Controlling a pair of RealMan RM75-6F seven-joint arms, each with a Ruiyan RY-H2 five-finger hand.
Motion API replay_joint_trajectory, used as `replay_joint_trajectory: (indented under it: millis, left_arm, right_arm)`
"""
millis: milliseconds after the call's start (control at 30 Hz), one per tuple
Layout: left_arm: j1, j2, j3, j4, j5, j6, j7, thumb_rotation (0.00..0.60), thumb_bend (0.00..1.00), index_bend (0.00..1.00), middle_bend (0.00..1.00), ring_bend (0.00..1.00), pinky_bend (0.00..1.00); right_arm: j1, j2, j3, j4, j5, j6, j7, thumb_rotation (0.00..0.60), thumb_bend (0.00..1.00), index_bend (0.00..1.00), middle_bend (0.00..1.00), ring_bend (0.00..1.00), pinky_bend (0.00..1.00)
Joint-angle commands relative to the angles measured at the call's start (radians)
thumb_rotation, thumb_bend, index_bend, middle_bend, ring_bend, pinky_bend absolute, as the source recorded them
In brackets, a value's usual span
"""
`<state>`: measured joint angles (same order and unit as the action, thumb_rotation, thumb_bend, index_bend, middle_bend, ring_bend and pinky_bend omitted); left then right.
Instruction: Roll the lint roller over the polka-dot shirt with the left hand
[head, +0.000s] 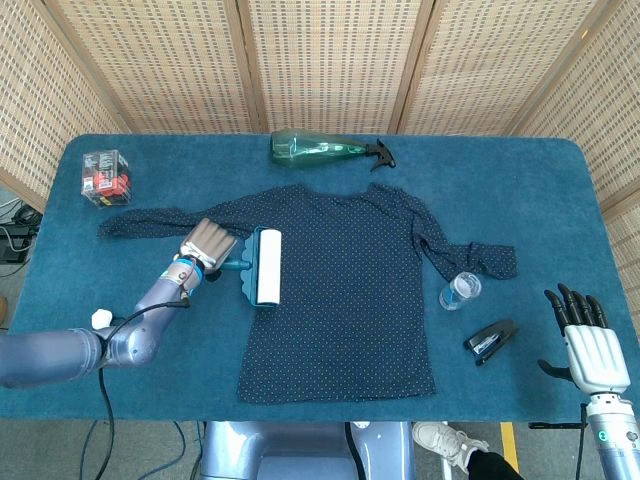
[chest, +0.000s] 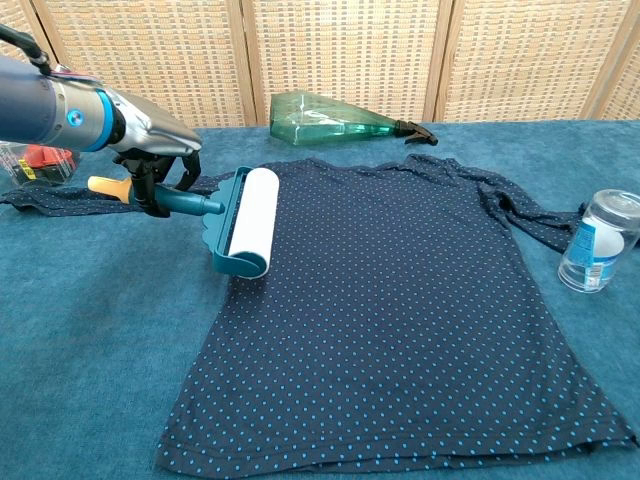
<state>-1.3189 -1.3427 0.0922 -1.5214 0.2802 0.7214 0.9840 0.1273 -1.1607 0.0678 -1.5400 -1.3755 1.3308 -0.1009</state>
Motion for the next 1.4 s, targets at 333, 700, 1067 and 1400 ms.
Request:
replay_joint_trajectory:
  millis: [333,700,1067,1400]
  left_arm:
    - [-0.093,-0.084,0.046,0.054,-0.191,-0.011,0.052,0.600,0.39,0.87,0.92,0.80,0.67]
    - [-0.178,-0.166,0.076,0.124,-0.298,-0.008,0.113,0.600,0.40,0.87,0.92,0.80,0.67]
    - [-0.317,-0.291,0.020,0.192,-0.514,0.047,0.243,0.600,0.40,0.87,0.92,0.80,0.68]
    - [-0.383,-0.371,-0.056,0.263,-0.639,0.086,0.371,0.600,0.40,0.87,0.92,0.80,0.68]
  right_arm:
    - [0.007,-0.002,-0.006,0.007,0.005,-0.024,0.010,0.600,0.06,0.00,0.00,0.00,0.00]
    - [0.017,-0.010,-0.010,0.021,0.009,-0.049,0.021,0.600,0.06,0.00,0.00,0.00,0.00]
    - [0.027,-0.009,-0.012,0.029,0.008,-0.073,0.059,0.600,0.06,0.00,0.00,0.00,0.00]
    - [0.032,-0.014,-0.023,0.034,-0.005,-0.084,0.069,0.600,0.06,0.00,0.00,0.00,0.00]
